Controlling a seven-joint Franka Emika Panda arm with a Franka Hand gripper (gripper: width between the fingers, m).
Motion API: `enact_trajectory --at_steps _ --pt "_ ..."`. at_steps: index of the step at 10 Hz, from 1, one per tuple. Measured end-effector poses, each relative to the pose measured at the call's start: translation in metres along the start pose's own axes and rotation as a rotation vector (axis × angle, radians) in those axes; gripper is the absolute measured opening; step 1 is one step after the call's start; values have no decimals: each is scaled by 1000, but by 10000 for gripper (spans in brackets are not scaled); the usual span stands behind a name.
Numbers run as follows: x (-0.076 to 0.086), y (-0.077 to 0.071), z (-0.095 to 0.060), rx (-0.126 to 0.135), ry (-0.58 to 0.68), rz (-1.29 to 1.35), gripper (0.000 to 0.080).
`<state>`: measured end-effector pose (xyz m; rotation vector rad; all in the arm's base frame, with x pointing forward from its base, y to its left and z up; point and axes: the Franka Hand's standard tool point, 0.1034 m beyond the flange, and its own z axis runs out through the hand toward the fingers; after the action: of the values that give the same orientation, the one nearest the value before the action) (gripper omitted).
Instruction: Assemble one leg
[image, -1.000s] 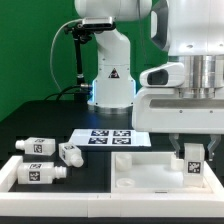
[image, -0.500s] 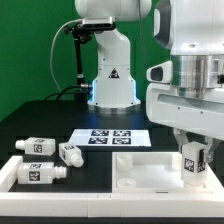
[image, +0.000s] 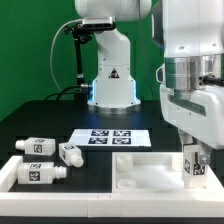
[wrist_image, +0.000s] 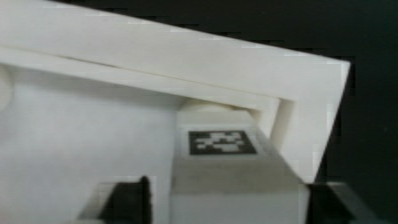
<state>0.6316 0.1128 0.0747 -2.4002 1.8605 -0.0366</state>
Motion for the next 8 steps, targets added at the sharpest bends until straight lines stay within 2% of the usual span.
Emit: enact_trajectory --at_steps 1,2,3,7,8 --pt "-4 -1 -1 0 -3 -106 527" --pt "-3 -3 -2 3 -2 -313 527" --pt "-2 -4 -3 3 -4 -498 620" --pt "-1 -3 -2 -3 7 -849 649" --pt "0 -6 0 -14 54 -1101 649"
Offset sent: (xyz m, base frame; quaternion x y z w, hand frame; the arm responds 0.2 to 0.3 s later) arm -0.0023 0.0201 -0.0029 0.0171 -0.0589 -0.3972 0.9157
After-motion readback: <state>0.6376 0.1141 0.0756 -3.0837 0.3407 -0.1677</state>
